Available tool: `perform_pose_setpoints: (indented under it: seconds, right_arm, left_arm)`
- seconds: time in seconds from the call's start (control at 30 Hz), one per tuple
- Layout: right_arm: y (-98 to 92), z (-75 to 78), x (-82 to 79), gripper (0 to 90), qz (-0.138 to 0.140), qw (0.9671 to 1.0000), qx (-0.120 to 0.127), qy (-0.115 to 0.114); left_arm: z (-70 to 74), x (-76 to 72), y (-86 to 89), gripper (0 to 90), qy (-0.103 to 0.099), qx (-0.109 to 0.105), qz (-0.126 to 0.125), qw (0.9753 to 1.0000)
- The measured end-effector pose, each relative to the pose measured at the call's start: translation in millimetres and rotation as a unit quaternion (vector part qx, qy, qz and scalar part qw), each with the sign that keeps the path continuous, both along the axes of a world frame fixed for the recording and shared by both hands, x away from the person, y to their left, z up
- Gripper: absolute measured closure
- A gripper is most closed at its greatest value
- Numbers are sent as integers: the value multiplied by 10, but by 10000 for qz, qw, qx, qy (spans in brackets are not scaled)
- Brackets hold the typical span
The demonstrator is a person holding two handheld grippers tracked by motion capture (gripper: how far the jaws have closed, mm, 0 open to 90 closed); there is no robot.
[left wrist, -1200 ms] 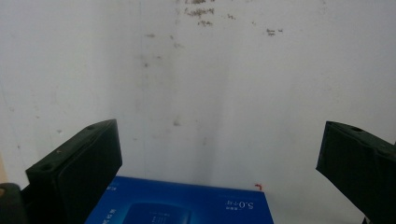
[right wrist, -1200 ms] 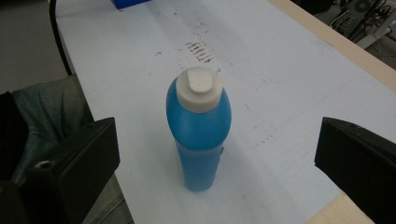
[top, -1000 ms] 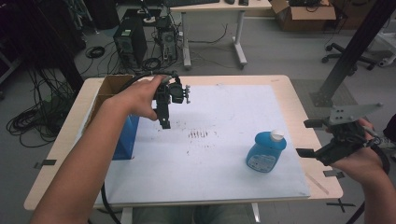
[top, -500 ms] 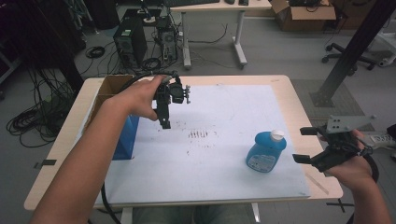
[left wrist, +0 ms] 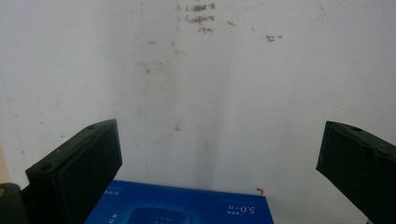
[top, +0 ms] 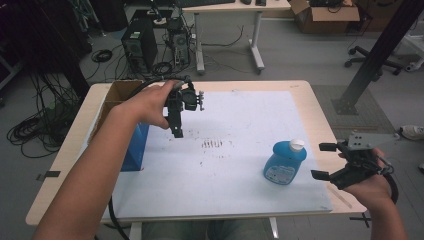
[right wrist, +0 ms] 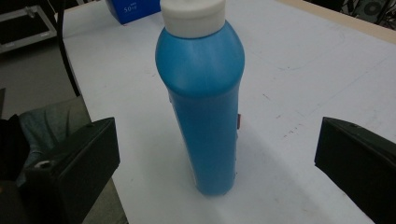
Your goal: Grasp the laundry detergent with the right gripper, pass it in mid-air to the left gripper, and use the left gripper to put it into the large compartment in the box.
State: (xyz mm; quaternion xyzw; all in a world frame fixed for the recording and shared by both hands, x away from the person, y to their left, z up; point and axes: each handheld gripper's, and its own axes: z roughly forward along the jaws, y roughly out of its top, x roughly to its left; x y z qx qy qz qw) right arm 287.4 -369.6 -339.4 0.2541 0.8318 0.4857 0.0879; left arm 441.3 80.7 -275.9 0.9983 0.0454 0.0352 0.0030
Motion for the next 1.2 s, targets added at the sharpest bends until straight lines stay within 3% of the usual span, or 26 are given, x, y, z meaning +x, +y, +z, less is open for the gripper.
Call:
perform_pose_setpoints:
  seconds: [0.1,0.67,1.2]
  right_arm:
    - [6,-92,6,0,-1,9999,129,-3]
    - [112,-376,48,0,65,9994,313,88]
    - [193,-542,68,0,148,9987,472,155]
  left_arm:
    - [-8,-4,-15,2,10,29,-22,10000]
    - [-29,8,-37,1,10,45,-28,10000]
    - [-39,5,-45,2,3,61,-42,10000]
